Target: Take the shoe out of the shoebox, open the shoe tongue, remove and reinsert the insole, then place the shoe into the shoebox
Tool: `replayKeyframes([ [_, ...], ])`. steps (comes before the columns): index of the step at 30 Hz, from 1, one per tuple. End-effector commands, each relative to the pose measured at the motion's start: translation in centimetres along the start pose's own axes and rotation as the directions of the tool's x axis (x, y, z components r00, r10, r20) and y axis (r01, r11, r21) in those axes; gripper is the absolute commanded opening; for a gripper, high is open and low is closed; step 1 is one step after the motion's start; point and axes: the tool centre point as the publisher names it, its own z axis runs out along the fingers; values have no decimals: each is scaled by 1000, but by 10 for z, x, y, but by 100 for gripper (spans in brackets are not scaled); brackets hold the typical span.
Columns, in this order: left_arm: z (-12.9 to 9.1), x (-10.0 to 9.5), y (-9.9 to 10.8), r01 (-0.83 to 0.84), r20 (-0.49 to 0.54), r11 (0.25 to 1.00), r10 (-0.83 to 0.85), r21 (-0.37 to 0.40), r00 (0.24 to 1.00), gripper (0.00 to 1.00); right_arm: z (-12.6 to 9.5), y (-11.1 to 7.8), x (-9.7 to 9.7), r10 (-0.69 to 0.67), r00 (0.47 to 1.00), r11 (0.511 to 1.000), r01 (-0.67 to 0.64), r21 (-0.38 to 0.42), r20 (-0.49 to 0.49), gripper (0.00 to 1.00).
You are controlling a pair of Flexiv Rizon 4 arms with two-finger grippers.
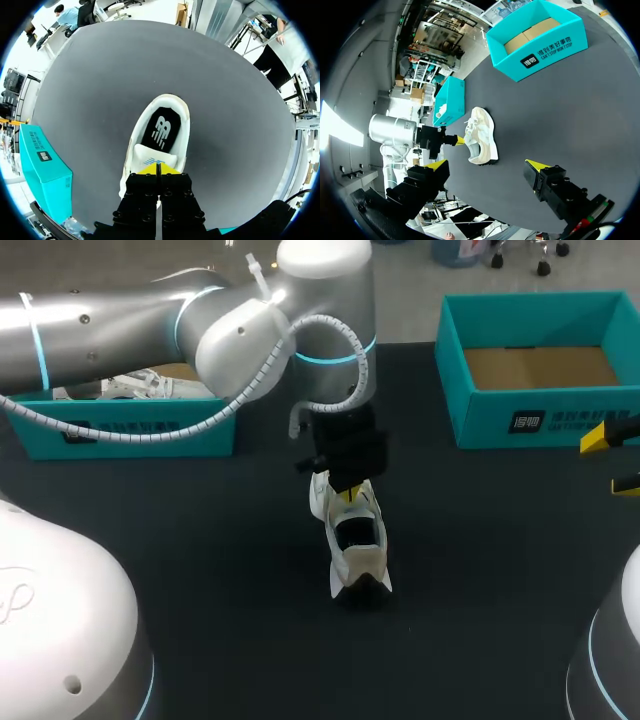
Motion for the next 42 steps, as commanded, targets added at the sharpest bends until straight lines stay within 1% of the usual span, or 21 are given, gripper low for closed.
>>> replayKeyframes([
  [1, 1, 1, 0, -1, 3, 1000, 1, -1, 1000, 0, 0, -1, 0, 2, 1000, 1000, -1, -2, 3, 100],
  [7, 1, 1, 0, -1, 3, 1000, 1, -1, 1000, 0, 0, -1, 0, 2, 1000, 1000, -1, -2, 3, 100],
  [8, 0, 2, -5, 104, 7, 993, -104, -57, 995, 0, 0, -1, 0, 2, 1000, 1000, -1, -2, 3, 100],
  [9, 0, 1, -11, 252, 8, 961, -252, -114, 968, 0, 0, -1, 0, 2, 1000, 1000, -1, -2, 3, 100],
  [11, -6, 5, -20, 482, 114, 865, -469, -139, 876, 0, 0, -1, 0, 2, 1000, 1000, -1, -2, 3, 100],
  [12, -9, 7, -23, 564, 129, 814, -549, -139, 826, 0, 0, -1, 0, 2, 1000, 1000, -1, -2, 3, 100],
  [13, -13, 11, -26, 654, 173, 751, -635, -92, 753, 0, 0, -1, 0, 2, 1000, 1000, -1, -2, 3, 100],
  [14, -15, 15, -29, 760, 185, 633, -737, -148, 650, 0, 0, -1, 0, 2, 1000, 1000, -1, -2, 3, 100],
  [15, -15, 17, -30, 814, 169, 547, -799, -193, 577, 0, 0, -1, 0, 2, 1000, 1000, -1, -2, 3, 100],
  [27, -15, 17, -30, 814, 169, 547, -799, -193, 577, 0, 0, -1, 0, 2, 1000, 1000, -1, -2, 3, 100],
  [28, -14, 17, -34, 851, 208, 487, -828, -195, 521, 0, 0, -1, 0, 2, 1000, 1000, -1, -2, 3, 100],
  [30, -12, 19, -46, 890, 258, 419, -853, -177, 453, 0, 0, -1, 0, 2, 1000, 1000, -1, -2, 3, 100],
  [32, -12, 23, -54, 915, 248, 384, -881, -127, 404, 0, 0, -1, 0, 2, 1000, 1000, -1, -2, 3, 100],
  [34, -10, 24, -59, 927, 246, 361, -893, -105, 376, 8, 0, -1, 0, 2, 1000, 1000, -1, -2, 3, 100],
  [36, -7, 26, -63, 936, 240, 342, -904, -90, 353, 5, 0, -1, 0, 2, 1000, 1000, -1, -2, 3, 100],
  [37, -6, 26, -65, 940, 229, 333, -912, -75, 341, 9, 0, -1, 0, 2, 1000, 1000, -1, -2, 3, 100],
  [38, -6, 28, -66, 947, 231, 316, -918, -61, 322, 17, 0, -1, 0, 2, 1000, 1000, -1, -2, 3, 100],
  [39, -5, 29, -68, 945, 241, 320, -914, -63, 326, 31, 0, -1, 0, 2, 1000, 1000, -1, -2, 3, 100],
  [40, -5, 30, -71, 955, 253, 294, -922, -39, 295, 45, 0, -1, 0, 2, 1000, 1000, -1, -2, 3, 100],
  [41, -5, 31, -73, 954, 262, 296, -919, -34, 295, 75, 0, -1, 0, 2, 1000, 1000, -1, -2, 3, 100],
  [42, -5, 31, -75, 954, 264, 300, -918, -22, 295, 76, 0, -1, 0, 2, 1000, 1000, -1, -2, 3, 100],
])
